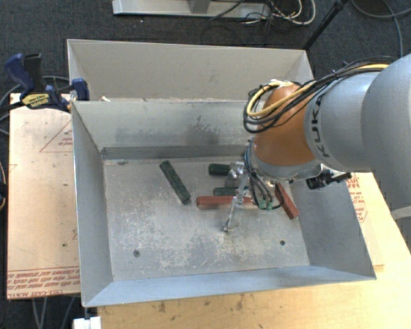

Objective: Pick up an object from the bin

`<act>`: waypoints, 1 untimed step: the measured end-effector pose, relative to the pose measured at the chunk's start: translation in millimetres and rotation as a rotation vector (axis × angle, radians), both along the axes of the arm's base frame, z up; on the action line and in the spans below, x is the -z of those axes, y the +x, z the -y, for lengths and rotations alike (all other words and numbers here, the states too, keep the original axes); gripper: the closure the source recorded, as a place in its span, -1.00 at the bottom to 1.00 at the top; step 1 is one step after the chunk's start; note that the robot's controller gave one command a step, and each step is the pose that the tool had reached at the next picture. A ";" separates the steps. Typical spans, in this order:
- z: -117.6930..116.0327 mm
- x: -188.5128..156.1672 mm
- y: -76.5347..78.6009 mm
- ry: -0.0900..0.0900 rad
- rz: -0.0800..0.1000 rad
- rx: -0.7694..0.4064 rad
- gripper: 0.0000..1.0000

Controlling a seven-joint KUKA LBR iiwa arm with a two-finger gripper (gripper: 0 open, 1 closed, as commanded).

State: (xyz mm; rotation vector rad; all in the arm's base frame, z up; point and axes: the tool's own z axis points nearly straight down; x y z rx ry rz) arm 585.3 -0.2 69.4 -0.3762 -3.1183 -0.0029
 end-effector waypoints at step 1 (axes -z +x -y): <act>0.5 -1.6 1.2 -0.001 0.003 -0.001 1.00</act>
Offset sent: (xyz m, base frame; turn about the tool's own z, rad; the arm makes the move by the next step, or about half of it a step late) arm 0.0000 0.0000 0.0000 0.0000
